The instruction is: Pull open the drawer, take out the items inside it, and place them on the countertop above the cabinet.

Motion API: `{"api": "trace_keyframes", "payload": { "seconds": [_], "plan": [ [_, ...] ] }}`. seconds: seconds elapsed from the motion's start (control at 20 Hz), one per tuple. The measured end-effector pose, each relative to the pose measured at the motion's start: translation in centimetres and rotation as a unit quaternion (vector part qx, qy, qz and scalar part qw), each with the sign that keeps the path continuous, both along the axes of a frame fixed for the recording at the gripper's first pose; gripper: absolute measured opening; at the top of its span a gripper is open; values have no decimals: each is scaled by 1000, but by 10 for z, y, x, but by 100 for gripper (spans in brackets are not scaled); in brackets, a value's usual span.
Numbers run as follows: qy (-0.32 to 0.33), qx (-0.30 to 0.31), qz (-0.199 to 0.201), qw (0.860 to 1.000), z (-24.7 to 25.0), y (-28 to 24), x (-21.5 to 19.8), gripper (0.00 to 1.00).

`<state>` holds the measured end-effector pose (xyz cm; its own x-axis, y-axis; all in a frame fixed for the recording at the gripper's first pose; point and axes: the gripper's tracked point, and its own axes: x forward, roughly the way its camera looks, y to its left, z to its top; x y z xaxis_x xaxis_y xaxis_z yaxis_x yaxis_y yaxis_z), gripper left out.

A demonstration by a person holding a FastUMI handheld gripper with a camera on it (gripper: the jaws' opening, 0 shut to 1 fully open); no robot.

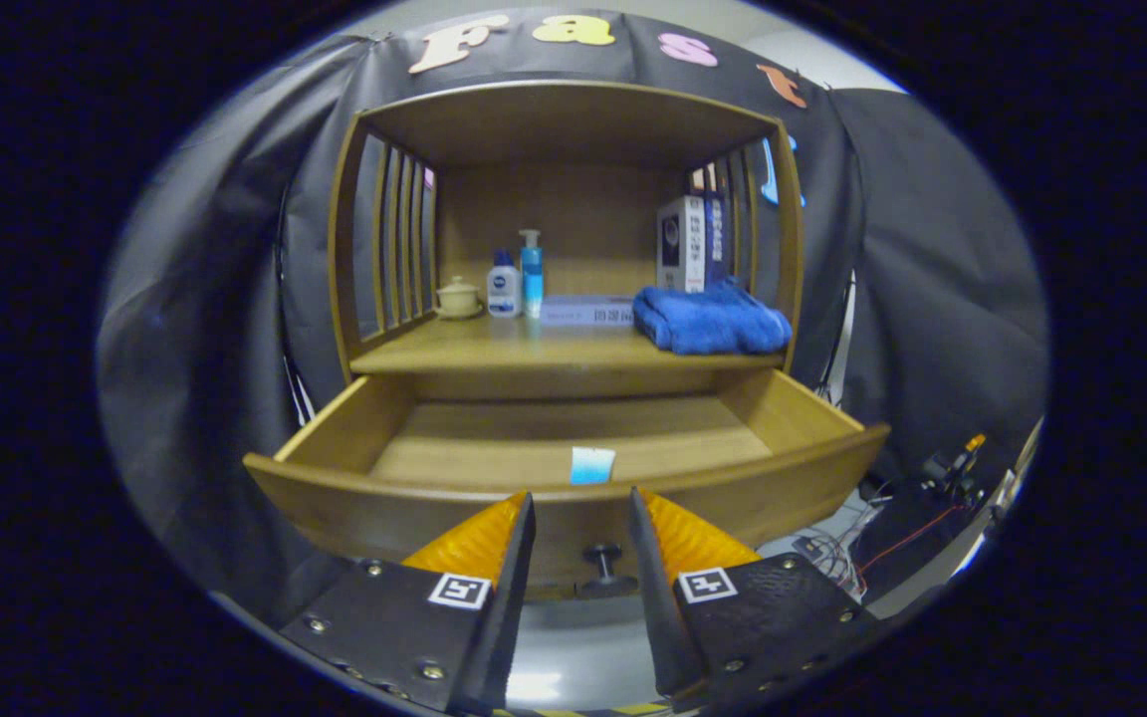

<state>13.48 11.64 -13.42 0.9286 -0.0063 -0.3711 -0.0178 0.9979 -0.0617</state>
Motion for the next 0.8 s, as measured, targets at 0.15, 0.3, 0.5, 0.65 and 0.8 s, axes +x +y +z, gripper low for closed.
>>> {"api": "trace_keyframes", "payload": {
  "seconds": [0.15,0.3,0.5,0.65,0.8],
  "plan": [
    [6,-4,-4,1000,14,6,28,54],
    [88,-11,-42,995,-7,-8,61,56],
    [122,18,-63,990,-17,-7,112,61],
    [171,20,-79,982,-40,-12,132,71],
    [237,27,-102,966,-67,-15,139,81]
  ]
}}
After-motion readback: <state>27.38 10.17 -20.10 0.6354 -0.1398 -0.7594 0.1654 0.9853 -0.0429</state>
